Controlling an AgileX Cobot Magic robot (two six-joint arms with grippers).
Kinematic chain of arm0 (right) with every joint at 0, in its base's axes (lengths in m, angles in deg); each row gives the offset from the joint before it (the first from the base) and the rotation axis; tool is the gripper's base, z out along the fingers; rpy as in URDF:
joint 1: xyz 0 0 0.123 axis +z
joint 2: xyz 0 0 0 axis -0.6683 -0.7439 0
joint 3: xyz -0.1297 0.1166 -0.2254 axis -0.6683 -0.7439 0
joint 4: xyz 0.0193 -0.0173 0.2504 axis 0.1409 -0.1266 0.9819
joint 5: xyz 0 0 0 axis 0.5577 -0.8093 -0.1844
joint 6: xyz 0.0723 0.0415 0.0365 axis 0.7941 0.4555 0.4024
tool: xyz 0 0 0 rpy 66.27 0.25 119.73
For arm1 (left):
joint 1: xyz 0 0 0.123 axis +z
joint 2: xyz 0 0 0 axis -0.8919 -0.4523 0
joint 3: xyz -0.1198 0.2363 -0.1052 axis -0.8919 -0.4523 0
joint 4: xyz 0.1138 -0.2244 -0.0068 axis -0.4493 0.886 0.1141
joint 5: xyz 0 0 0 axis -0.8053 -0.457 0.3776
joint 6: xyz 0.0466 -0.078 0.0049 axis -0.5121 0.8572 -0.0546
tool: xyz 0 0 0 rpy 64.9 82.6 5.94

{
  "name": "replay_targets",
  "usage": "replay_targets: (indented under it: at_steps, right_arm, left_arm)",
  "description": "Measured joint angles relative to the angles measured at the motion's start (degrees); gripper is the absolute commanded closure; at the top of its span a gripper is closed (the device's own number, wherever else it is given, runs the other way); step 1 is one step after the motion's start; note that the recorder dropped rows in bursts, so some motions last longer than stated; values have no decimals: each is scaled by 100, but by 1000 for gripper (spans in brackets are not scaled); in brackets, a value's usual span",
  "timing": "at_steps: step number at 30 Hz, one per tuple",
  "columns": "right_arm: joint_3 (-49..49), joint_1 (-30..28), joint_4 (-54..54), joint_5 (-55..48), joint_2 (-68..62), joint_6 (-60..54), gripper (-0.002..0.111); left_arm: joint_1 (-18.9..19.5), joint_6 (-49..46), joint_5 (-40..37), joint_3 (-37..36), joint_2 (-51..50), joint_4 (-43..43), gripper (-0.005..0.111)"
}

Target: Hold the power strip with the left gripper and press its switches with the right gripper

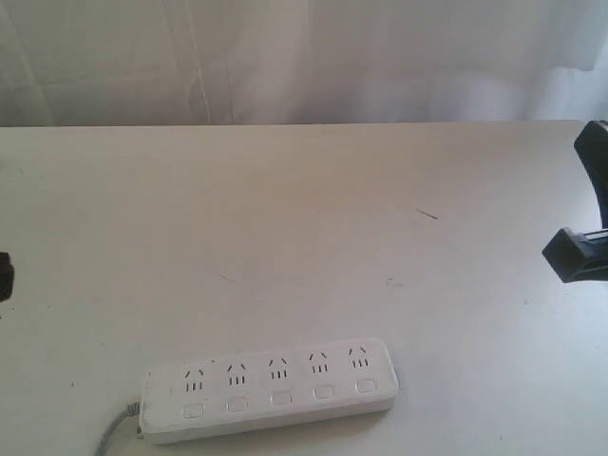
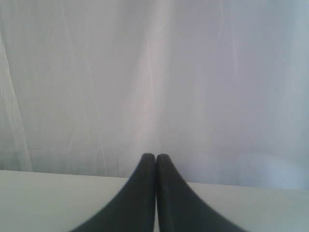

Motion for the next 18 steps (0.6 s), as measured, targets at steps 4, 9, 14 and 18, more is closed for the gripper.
replay_targets:
  at_steps: [4, 9, 14, 18]
  right_arm:
    - [0, 0, 0, 0, 0, 0, 108]
    - [0, 0, 0, 0, 0, 13, 108]
    - [0, 0, 0, -13, 0, 13, 108]
    - [0, 0, 0, -26, 0, 13, 108]
  left_arm:
    - [588, 216, 597, -529, 529, 194, 107]
    - [1433, 252, 1236, -1237, 766, 796, 107]
    - [2210, 262, 1815, -2066, 1001, 1387, 107]
    - [2649, 262, 1976, -2423, 1404, 1428, 107]
